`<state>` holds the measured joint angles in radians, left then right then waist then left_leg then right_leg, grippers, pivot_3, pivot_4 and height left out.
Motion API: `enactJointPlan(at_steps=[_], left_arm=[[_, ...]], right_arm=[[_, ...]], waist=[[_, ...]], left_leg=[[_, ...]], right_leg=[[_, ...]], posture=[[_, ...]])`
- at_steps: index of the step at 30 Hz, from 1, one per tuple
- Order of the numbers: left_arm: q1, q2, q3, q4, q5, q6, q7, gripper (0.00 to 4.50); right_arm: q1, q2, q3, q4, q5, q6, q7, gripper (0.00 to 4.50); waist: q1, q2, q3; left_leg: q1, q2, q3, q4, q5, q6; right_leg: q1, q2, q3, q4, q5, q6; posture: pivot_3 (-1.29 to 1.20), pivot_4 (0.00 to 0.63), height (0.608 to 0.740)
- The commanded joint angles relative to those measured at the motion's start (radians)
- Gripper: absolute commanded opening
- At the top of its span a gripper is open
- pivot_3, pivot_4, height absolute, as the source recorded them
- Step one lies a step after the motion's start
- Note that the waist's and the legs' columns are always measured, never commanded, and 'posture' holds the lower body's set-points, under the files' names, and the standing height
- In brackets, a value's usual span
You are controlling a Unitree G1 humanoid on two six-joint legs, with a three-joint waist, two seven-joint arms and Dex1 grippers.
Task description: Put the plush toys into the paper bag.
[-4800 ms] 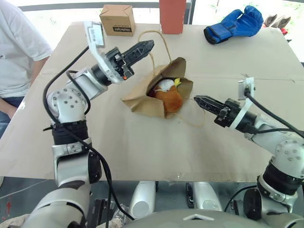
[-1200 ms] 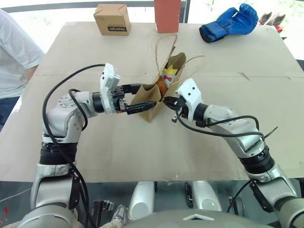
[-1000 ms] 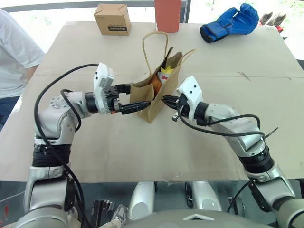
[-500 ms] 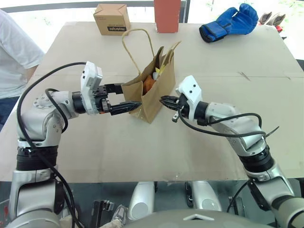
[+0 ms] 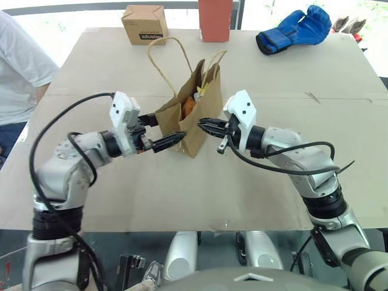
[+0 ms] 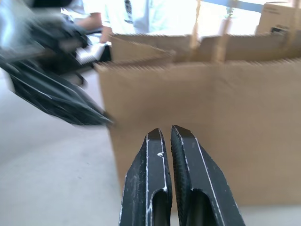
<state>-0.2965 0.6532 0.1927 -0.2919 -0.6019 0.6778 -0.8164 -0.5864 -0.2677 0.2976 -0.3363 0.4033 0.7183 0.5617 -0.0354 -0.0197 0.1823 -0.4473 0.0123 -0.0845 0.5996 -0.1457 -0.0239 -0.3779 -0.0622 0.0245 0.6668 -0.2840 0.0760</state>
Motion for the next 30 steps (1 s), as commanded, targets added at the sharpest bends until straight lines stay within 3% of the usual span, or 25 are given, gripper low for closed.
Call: enactJointPlan(at_steps=[1, 4, 6, 8, 9, 11, 12, 14, 16, 17, 18, 22, 28, 29, 30], left_arm=[[0.013, -0.054, 0.0, -0.096, 0.012, 0.01, 0.128, 4.5], [0.031, -0.126, -0.022, -0.119, 0.056, -0.019, 0.226, 3.68], [0.032, -0.164, -0.035, -0.122, 0.091, -0.052, 0.276, 2.38], [0.019, -0.185, -0.042, -0.103, 0.125, -0.085, 0.314, 2.22], [0.008, -0.202, -0.045, -0.074, 0.153, -0.157, 0.31, 1.73], [-0.022, -0.205, -0.042, -0.026, 0.143, -0.206, 0.262, 0.99], [-0.036, -0.2, -0.04, -0.002, 0.125, -0.222, 0.221, 0.48], [-0.061, -0.172, -0.046, 0.049, 0.068, -0.248, 0.073, 0.0], [-0.1, -0.13, -0.081, 0.119, 0.061, -0.338, -0.116, 0.0], [-0.136, -0.109, -0.107, 0.172, 0.071, -0.394, -0.223, 0.0], [-0.164, -0.096, -0.126, 0.217, 0.08, -0.438, -0.302, 0.0], [-0.349, -0.087, -0.218, 0.508, 0.156, -0.641, -0.568, 0.0], [-0.669, -0.191, -0.296, 1.104, 0.291, -1.001, -0.792, 0.0], [-0.716, -0.208, -0.282, 1.185, 0.301, -1.019, -0.786, 0.55], [-0.75, -0.221, -0.268, 1.246, 0.307, -1.035, -0.783, 0.75]], right_arm=[[-0.017, 0.007, -0.018, -0.023, 0.007, -0.01, 0.011, 0.04], [-0.01, 0.005, -0.023, -0.029, 0.006, -0.013, 0.011, 0.0], [0.002, 0.0, -0.033, -0.05, 0.009, -0.015, 0.008, 0.0], [0.027, -0.008, -0.05, -0.09, 0.011, -0.04, 0.006, 0.0], [0.06, 0.02, -0.075, -0.107, -0.018, -0.145, -0.028, 0.0], [0.128, -0.042, -0.118, -0.164, -0.005, -0.188, 0.025, 0.0], [0.164, -0.076, -0.139, -0.178, -0.013, -0.212, 0.045, 0.26], [0.259, -0.157, -0.189, -0.229, 0.01, -0.195, 0.078, 0.92], [0.345, -0.212, -0.261, -0.299, 0.055, -0.166, 0.082, 2.0], [0.393, -0.24, -0.308, -0.345, 0.084, -0.152, 0.087, 2.0], [0.426, -0.261, -0.341, -0.376, 0.105, -0.142, 0.089, 2.66], [0.585, -0.344, -0.496, -0.501, 0.188, -0.108, 0.094, 4.45], [0.771, -0.39, -0.647, -0.618, 0.22, -0.093, 0.049, 4.45], [0.781, -0.394, -0.649, -0.627, 0.214, -0.091, 0.036, 4.5], [0.788, -0.397, -0.649, -0.633, 0.212, -0.091, 0.027, 4.5]], waist=[[0.0, 0.0, 0.0], [0.0, 0.0, 0.0], [0.0, 0.0, 0.0], [0.001, 0.0, 0.0], [0.003, 0.0, -0.001], [0.009, 0.0, 0.0], [0.015, 0.0, 0.0], [0.024, -0.001, -0.001], [0.023, -0.001, -0.001], [0.023, 0.0, 0.0], [0.024, 0.0, 0.0], [0.024, 0.001, -0.001], [0.022, 0.0, -0.001], [0.018, 0.0, -0.001], [0.015, 0.0, -0.001]], left_leg=[[0.0, 0.0, 0.0, 0.0, 0.0, 0.0], [0.001, 0.0, 0.0, 0.0, 0.0, 0.0], [0.001, 0.0, 0.0, 0.0, 0.0, 0.0], [0.002, 0.0, 0.0, 0.0, 0.0, -0.001], [0.002, 0.0, 0.0, 0.0, 0.0, -0.001], [0.001, -0.001, 0.0, 0.001, 0.0, -0.001], [0.001, -0.001, 0.0, 0.001, 0.001, -0.001], [0.001, -0.001, 0.0, 0.001, 0.001, -0.001], [0.0, -0.001, 0.0, 0.002, 0.0, -0.001], [0.0, -0.001, 0.001, 0.002, 0.0, -0.001], [0.0, -0.001, 0.0, 0.001, 0.0, -0.001], [0.0, -0.001, 0.0, 0.002, 0.001, -0.001], [-0.001, -0.001, 0.0, 0.003, 0.0, -0.001], [-0.001, -0.001, 0.0, 0.004, 0.0, -0.001], [-0.001, -0.001, 0.0, 0.004, 0.0, 0.0]], right_leg=[[0.0, 0.0, 0.0, 0.0, 0.0, 0.0], [0.0, 0.0, 0.0, 0.002, 0.0, 0.0], [0.0, 0.0, 0.0, 0.003, 0.0, 0.0], [0.0, 0.0, 0.001, 0.004, 0.0, 0.0], [0.0, 0.0, 0.0, 0.004, 0.0, 0.0], [0.0, 0.0, 0.0, 0.004, 0.0, 0.0], [0.0, 0.0, 0.0, 0.004, 0.0, 0.0], [0.001, 0.0, 0.0, 0.003, 0.0, 0.0], [0.001, -0.001, 0.0, 0.002, 0.0, 0.0], [0.001, -0.001, 0.0, 0.002, 0.0, 0.0], [0.001, 0.0, 0.0, 0.002, 0.0, 0.0], [0.001, 0.0, -0.001, 0.002, 0.0, -0.001], [0.002, 0.0, -0.002, 0.001, 0.0, 0.0], [0.002, 0.0, -0.002, 0.0, -0.001, 0.001], [0.002, 0.0, -0.002, 0.001, -0.001, 0.001]], posture=[[0.0, 0.15, 0.74], [0.0, 0.15, 0.74], [0.0, 0.15, 0.74], [0.0, 0.15, 0.74], [0.0, 0.15, 0.74], [0.0, 0.15, 0.74], [0.0, 0.15, 0.74], [0.0, 0.15, 0.74], [0.0, 0.15, 0.74], [0.0, 0.15, 0.74], [0.0, 0.15, 0.74], [0.0, 0.15, 0.74], [0.0, 0.15, 0.74], [0.0, 0.15, 0.74], [0.0, 0.15, 0.74]])
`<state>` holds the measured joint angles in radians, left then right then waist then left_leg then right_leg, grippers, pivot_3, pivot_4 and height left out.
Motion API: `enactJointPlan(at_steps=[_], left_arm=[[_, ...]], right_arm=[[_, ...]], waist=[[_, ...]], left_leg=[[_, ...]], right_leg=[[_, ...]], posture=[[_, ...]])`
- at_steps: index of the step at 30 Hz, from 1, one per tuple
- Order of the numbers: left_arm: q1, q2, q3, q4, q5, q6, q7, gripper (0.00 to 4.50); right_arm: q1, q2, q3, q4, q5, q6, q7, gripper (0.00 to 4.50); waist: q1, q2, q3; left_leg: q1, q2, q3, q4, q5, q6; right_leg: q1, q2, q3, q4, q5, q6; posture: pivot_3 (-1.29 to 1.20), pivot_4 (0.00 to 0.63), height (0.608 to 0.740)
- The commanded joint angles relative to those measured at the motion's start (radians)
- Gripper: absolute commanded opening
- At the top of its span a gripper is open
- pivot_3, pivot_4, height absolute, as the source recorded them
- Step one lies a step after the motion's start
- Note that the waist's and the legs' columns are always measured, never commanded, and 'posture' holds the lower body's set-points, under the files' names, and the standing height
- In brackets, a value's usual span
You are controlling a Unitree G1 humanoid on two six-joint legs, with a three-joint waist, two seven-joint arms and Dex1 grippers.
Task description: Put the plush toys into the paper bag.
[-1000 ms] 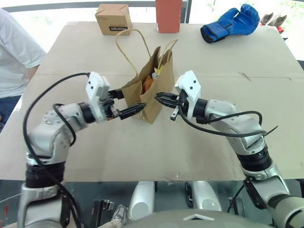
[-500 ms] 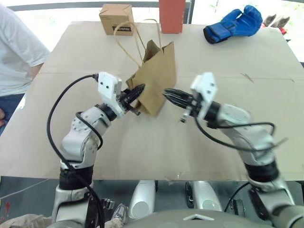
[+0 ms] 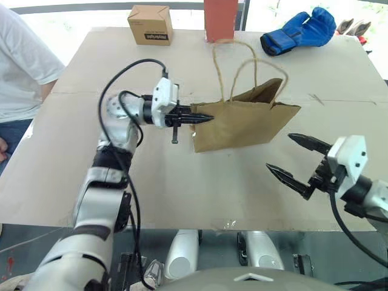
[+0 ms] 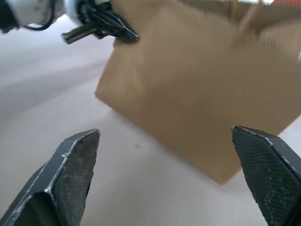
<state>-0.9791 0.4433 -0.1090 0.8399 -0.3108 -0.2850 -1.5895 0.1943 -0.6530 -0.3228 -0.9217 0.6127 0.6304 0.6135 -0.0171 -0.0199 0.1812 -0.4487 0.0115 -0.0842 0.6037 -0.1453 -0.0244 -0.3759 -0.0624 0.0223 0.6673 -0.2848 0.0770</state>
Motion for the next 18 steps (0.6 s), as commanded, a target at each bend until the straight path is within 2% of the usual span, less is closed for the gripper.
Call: enactJointPlan(at_steps=[1, 4, 5, 6, 8, 10, 14, 18], left_arm=[[-0.095, -0.018, 0.043, 0.163, 0.025, -0.092, -0.01, 1.14], [-0.107, -0.005, 0.069, 0.202, 0.027, -0.124, -0.001, 2.26], [-0.099, 0.001, 0.085, 0.204, 0.032, -0.153, 0.032, 2.95], [-0.09, 0.009, 0.099, 0.204, 0.037, -0.161, 0.068, 3.34], [-0.033, 0.042, 0.131, 0.157, 0.028, -0.114, 0.113, 3.46], [0.051, 0.072, 0.163, 0.038, -0.013, 0.01, 0.149, 3.46], [0.337, 0.149, 0.252, -0.386, -0.109, 0.325, 0.323, 3.46], [0.73, 0.242, 0.376, -0.823, -0.253, 0.628, 0.439, 3.46]], right_arm=[[0.017, -0.013, -0.029, -0.058, -0.001, -0.003, -0.035, 4.5], [0.042, -0.003, -0.022, -0.08, -0.012, -0.002, -0.071, 4.5], [0.051, -0.001, -0.016, -0.081, -0.022, -0.006, -0.081, 4.5], [0.06, 0.001, -0.011, -0.079, -0.032, -0.013, -0.088, 4.5], [0.078, 0.006, -0.001, -0.062, -0.055, -0.028, -0.096, 4.5], [0.102, 0.019, -0.022, -0.045, -0.056, -0.048, -0.092, 4.5], [0.181, 0.033, -0.116, -0.001, -0.035, -0.093, -0.035, 4.5], [0.303, 0.031, -0.254, 0.052, -0.017, -0.157, 0.072, 4.5]], waist=[[-0.005, 0.0, 0.0], [-0.008, 0.0, 0.0], [-0.01, 0.0, 0.0], [-0.01, 0.0, 0.0], [-0.013, 0.0, 0.0], [-0.021, 0.0, 0.0], [-0.023, 0.0, 0.0], [-0.021, 0.001, 0.0]], left_leg=[[0.0, 0.0, 0.0, 0.0, 0.0, 0.0], [0.0, 0.0, -0.001, 0.0, 0.0, 0.0], [0.0, 0.0, -0.001, -0.001, 0.0, 0.0], [0.0, 0.0, -0.001, -0.001, 0.0, 0.0], [0.0, 0.0, -0.001, -0.001, 0.0, 0.0], [0.001, 0.001, -0.001, -0.001, 0.0, 0.0], [0.002, 0.001, 0.0, -0.001, 0.0, 0.0], [0.002, 0.003, 0.0, -0.001, 0.0, 0.0]], right_leg=[[0.0, 0.0, 0.0, 0.0, -0.001, 0.001], [0.0, 0.0, 0.0, 0.0, -0.002, 0.003], [0.0, 0.0, 0.0, 0.001, -0.001, 0.002], [0.0, 0.0, 0.0, 0.001, -0.001, 0.001], [0.0, 0.0, 0.0, 0.001, 0.0, 0.0], [0.0, 0.0, 0.0, 0.002, 0.0, 0.0], [0.0, 0.0, 0.001, 0.004, 0.0, -0.001], [0.0, -0.001, 0.001, 0.005, 0.0, -0.001]], posture=[[0.0, 0.15, 0.74], [0.0, 0.15, 0.74], [0.0, 0.15, 0.74], [0.0, 0.15, 0.74], [0.0, 0.15, 0.74], [0.0, 0.15, 0.74], [0.0, 0.15, 0.74], [0.0, 0.15, 0.74]])
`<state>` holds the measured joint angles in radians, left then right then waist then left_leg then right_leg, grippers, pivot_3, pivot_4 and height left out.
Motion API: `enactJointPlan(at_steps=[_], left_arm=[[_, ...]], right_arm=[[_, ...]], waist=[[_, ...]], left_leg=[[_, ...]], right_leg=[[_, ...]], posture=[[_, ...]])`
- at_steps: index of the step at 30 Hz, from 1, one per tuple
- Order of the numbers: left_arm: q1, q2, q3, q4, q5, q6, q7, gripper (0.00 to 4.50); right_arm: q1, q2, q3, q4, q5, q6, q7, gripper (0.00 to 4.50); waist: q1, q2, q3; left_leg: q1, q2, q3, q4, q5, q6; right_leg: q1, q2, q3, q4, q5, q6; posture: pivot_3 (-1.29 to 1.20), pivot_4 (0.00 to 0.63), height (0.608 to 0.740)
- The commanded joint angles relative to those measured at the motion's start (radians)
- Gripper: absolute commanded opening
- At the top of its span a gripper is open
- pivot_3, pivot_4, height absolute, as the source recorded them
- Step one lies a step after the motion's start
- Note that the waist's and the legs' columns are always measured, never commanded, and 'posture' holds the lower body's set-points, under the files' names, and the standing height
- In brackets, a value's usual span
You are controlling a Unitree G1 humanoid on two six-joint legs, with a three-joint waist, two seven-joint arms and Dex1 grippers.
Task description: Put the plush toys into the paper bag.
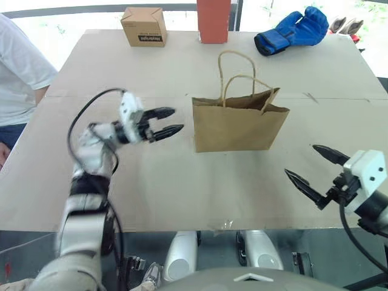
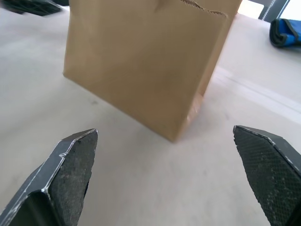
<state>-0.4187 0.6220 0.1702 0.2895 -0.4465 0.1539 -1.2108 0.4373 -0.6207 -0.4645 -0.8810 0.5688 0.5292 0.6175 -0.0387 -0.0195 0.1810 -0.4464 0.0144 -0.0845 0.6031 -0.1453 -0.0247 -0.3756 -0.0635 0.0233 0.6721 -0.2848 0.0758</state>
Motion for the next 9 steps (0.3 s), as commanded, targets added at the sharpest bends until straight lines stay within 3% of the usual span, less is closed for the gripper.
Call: enactJointPlan(at_steps=[1, 5, 9], left_arm=[[0.239, 0.077, 0.115, -0.35, -0.148, 0.243, 0.081, 3.46], [0.437, 0.096, 0.16, -0.522, -0.194, 0.322, 0.133, 3.46], [0.48, 0.085, 0.155, -0.559, -0.216, 0.339, 0.147, 3.46]], right_arm=[[0.083, -0.003, -0.141, 0.022, 0.036, -0.068, 0.093, 4.5], [0.179, -0.017, -0.261, 0.065, 0.067, -0.097, 0.189, 4.5], [0.225, -0.026, -0.287, 0.073, 0.054, -0.116, 0.233, 4.5]], waist=[[0.001, 0.0, 0.0], [0.026, 0.002, -0.001], [0.037, 0.004, -0.003]], left_leg=[[0.001, 0.003, 0.001, -0.001, 0.0, 0.0], [0.003, 0.007, 0.007, -0.001, 0.0, -0.001], [0.003, 0.01, 0.019, -0.002, -0.003, -0.005]], right_leg=[[0.0, 0.0, 0.001, 0.0, 0.0, 0.0], [0.002, -0.002, 0.001, -0.002, -0.002, -0.004], [0.002, -0.009, -0.001, -0.004, -0.005, -0.001]], posture=[[0.0, 0.15, 0.74], [0.0, 0.15, 0.74], [0.0, 0.15, 0.74]])
